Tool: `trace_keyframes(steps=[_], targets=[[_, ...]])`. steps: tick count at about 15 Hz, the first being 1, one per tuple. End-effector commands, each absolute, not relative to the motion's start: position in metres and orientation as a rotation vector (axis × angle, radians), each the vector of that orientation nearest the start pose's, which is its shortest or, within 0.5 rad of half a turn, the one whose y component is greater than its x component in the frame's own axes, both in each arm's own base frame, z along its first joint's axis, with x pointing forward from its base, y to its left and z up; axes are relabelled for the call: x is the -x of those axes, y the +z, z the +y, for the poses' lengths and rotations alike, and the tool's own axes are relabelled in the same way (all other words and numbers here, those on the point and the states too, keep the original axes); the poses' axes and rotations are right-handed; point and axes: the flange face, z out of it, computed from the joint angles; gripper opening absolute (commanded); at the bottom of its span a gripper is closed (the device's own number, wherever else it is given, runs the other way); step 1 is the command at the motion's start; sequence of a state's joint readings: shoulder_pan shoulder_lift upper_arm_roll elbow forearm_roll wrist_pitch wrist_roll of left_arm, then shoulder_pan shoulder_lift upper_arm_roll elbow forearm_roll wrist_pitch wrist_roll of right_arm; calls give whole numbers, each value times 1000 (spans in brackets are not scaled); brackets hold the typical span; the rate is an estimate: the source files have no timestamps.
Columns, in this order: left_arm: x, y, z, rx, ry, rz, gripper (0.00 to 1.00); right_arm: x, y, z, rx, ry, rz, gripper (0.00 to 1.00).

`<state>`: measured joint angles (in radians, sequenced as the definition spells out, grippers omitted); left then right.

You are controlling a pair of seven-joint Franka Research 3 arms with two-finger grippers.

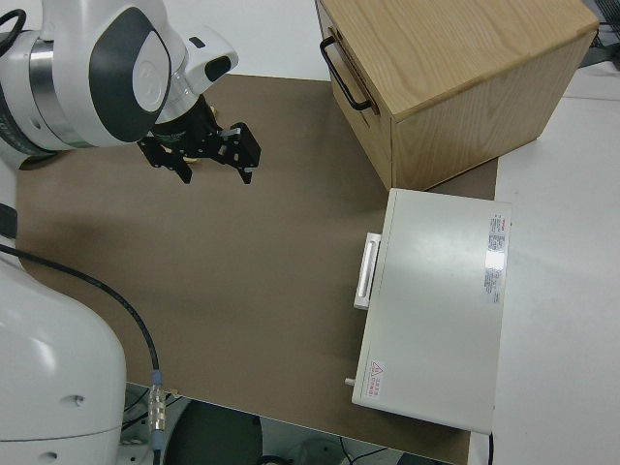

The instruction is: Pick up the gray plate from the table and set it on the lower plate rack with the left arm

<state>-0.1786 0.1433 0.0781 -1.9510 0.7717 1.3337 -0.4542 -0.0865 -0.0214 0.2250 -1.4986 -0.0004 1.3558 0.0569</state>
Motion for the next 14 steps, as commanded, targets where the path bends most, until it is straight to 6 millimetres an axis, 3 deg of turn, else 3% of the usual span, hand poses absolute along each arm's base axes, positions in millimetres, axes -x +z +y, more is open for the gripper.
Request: trace_keyframes(steps=[1,2,6,10,12,14], targets=[[-510,398,25,2096,571,-290,0,-517,656,70,3148,198,-121,987],[-510,397,24,2105,573,-293,113,-517,656,70,3148,198,-121,990],[-511,399,19,2171,580,-311,979,-517,656,70,3148,198,-121,990],[-515,412,7,2293,561,-363,995,-517,656,70,3148,198,-121,990],[-524,423,-10,2385,403,-487,993,-517,656,70,3148,198,-121,987],[-531,437,-25,2451,341,-503,993,-517,656,70,3148,198,-121,990]])
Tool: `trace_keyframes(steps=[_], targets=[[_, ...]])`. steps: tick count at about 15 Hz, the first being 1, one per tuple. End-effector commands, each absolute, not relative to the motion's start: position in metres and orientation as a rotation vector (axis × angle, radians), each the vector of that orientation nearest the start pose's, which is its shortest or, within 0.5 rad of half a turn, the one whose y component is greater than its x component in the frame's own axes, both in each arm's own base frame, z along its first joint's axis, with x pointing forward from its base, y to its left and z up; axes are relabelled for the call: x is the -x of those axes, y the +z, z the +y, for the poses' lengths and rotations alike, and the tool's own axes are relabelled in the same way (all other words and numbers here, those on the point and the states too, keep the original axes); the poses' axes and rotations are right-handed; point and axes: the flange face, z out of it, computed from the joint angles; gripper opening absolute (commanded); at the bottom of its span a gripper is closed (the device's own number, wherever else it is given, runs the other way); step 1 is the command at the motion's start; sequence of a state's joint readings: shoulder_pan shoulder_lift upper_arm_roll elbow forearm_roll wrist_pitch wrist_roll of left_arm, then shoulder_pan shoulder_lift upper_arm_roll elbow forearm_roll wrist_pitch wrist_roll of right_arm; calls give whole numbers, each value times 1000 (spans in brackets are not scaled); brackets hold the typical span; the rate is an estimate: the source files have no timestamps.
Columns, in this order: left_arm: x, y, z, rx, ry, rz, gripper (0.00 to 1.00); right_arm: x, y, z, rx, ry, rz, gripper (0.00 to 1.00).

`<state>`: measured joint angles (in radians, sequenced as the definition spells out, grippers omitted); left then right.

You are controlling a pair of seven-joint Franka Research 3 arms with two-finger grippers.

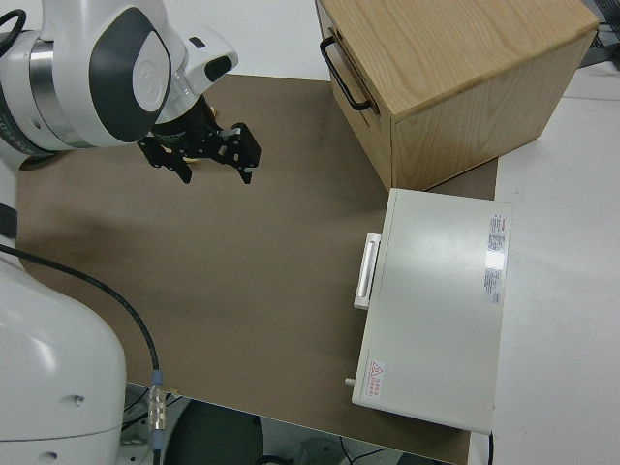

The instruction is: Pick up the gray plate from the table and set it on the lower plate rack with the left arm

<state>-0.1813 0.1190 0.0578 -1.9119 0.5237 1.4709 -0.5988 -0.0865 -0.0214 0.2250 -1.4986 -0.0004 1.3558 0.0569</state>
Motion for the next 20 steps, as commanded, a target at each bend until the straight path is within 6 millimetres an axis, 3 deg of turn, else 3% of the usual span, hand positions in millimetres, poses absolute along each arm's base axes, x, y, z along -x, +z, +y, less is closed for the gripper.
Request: trace_keyframes(steps=[1,3,6,9,13,16,20], targets=[[-530,445,-38,2527,362,-442,993,-517,656,71,3148,198,-123,990],[-532,481,-62,2666,321,-424,995,-517,656,70,3148,198,-121,990],[-528,520,-73,2876,323,-324,995,-517,656,71,3148,198,-123,990],[-529,562,-68,3013,258,-140,995,-517,656,71,3148,198,-123,987],[-524,599,-54,3122,129,146,1000,-517,656,71,3148,198,-123,990],[-525,612,-47,3171,82,236,998,-517,656,71,3148,198,-123,990],[-529,612,-45,3152,55,112,1000,-517,656,70,3148,198,-121,987]])
